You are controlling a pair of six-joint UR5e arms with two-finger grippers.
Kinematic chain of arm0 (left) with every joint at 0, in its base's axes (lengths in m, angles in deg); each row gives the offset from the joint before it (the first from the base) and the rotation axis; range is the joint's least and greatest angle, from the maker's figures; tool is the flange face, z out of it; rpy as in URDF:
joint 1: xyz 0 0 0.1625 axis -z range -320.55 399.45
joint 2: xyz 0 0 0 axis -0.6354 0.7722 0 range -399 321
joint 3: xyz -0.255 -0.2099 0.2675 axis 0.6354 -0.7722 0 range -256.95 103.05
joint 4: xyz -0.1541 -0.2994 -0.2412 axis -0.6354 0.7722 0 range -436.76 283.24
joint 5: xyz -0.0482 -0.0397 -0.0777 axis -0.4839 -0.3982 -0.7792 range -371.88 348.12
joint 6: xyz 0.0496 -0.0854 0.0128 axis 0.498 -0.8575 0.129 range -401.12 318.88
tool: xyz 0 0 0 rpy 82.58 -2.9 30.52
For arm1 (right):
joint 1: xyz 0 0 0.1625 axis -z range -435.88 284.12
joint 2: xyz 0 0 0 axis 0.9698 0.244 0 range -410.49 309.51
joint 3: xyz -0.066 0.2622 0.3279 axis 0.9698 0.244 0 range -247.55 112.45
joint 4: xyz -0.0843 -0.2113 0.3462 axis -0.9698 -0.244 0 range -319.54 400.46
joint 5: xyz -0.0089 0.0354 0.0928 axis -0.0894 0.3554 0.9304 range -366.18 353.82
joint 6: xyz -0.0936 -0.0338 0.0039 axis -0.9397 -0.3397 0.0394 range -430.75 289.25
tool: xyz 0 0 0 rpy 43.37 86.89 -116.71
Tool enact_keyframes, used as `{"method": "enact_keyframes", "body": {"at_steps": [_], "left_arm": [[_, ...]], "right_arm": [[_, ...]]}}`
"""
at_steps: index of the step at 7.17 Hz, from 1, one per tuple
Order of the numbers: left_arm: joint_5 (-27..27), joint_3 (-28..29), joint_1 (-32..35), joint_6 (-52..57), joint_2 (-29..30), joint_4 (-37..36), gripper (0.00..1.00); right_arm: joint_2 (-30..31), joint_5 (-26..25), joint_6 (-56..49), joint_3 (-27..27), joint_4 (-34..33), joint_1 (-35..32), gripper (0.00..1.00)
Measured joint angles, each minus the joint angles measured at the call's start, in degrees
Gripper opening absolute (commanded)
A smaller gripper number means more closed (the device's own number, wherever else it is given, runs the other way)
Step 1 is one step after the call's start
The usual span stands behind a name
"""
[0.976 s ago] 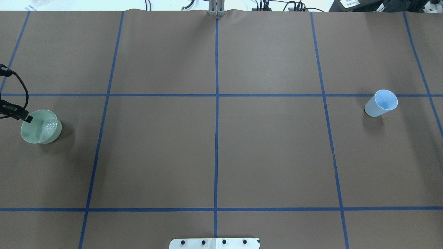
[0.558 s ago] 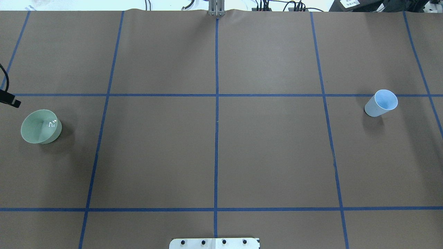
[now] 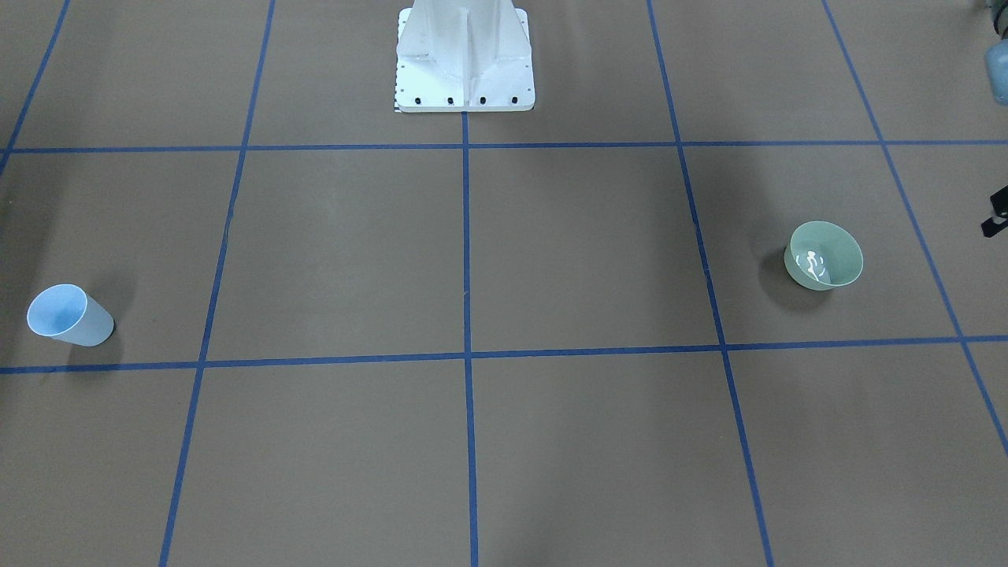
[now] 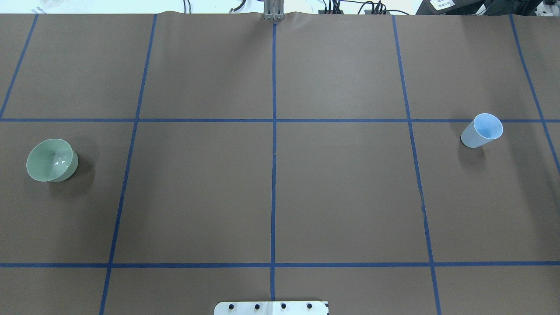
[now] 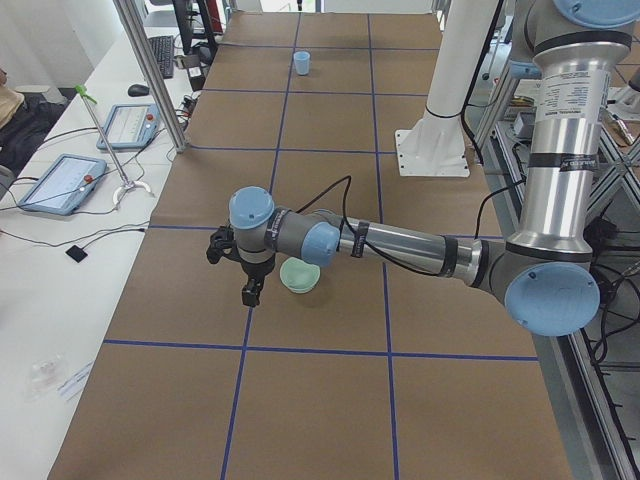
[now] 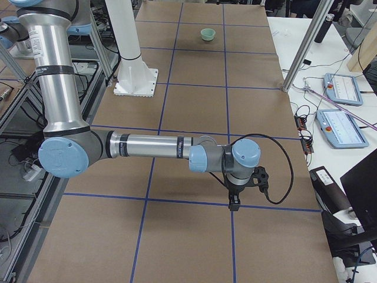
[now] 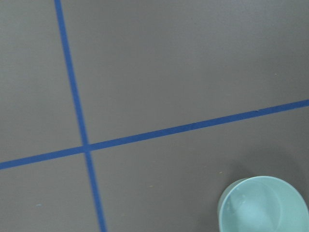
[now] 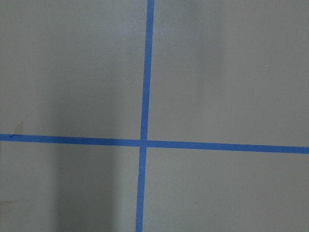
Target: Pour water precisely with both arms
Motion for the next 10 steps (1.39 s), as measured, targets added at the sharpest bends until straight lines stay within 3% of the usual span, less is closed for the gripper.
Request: {"method": "enact_keyframes", "body": {"at_steps": [3,10], "left_arm": [[0.1,0.2,5.7,8.6,0.4,-7.0,1.00],[-0.1,1.4,7.4,9.1,-0.5,-4.5,1.00]], "right_arm": [[0.1,0.2,0.0,0.0,0.0,0.1,1.00],[0.5,0.5,0.2,-1.0,0.2,0.3,1.00]]}}
